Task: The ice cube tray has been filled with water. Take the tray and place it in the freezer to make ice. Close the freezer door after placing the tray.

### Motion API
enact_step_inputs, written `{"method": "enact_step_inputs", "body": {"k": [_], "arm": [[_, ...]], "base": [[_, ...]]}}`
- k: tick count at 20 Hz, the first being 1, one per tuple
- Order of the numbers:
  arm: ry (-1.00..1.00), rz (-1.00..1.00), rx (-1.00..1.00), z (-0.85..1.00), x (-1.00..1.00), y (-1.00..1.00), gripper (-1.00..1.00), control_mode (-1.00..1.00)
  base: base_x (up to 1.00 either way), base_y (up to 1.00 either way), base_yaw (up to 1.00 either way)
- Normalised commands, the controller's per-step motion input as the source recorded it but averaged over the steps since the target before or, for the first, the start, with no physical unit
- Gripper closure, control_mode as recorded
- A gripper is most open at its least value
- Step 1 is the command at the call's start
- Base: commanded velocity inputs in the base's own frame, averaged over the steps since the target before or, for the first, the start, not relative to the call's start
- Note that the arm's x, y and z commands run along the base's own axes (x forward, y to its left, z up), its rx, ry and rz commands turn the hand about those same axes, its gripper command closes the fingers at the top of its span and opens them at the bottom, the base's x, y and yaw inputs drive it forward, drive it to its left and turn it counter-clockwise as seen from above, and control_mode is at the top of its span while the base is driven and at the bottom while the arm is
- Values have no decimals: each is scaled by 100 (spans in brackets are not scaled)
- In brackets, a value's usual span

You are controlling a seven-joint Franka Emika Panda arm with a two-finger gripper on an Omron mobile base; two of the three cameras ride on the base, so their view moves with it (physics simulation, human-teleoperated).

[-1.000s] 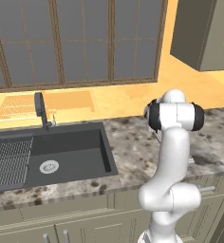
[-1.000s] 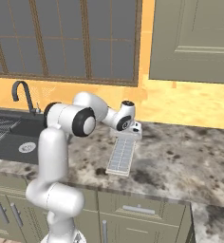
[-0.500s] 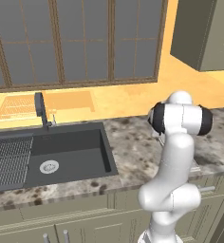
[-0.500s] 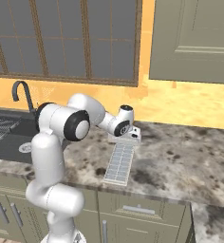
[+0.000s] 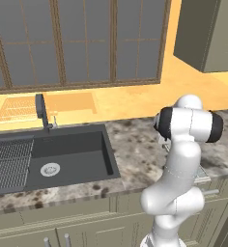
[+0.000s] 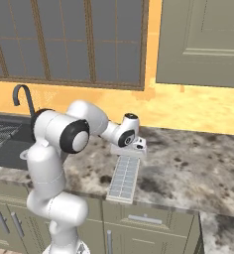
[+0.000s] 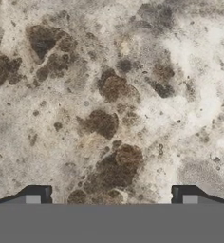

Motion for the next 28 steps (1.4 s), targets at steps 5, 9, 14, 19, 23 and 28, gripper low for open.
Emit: {"method": "enact_step_inputs", "body": {"k": [5, 9, 14, 19, 23, 28], "arm": [[4, 0, 0, -20, -53, 0, -100, -100], [-1, -1, 0, 1, -9, 0, -100, -100], [-7, -5, 0, 31, 0, 0, -100, -100], [-11, -5, 0, 60, 0, 0, -100, -100], [-13, -6, 0, 45, 0, 0, -100, -100], [-15, -15, 0, 29, -38, 0, -100, -100]], "base": [[0, 0, 0], [0, 0, 0], [0, 0, 0], [0, 0, 0], [0, 0, 0], [0, 0, 0]]}}
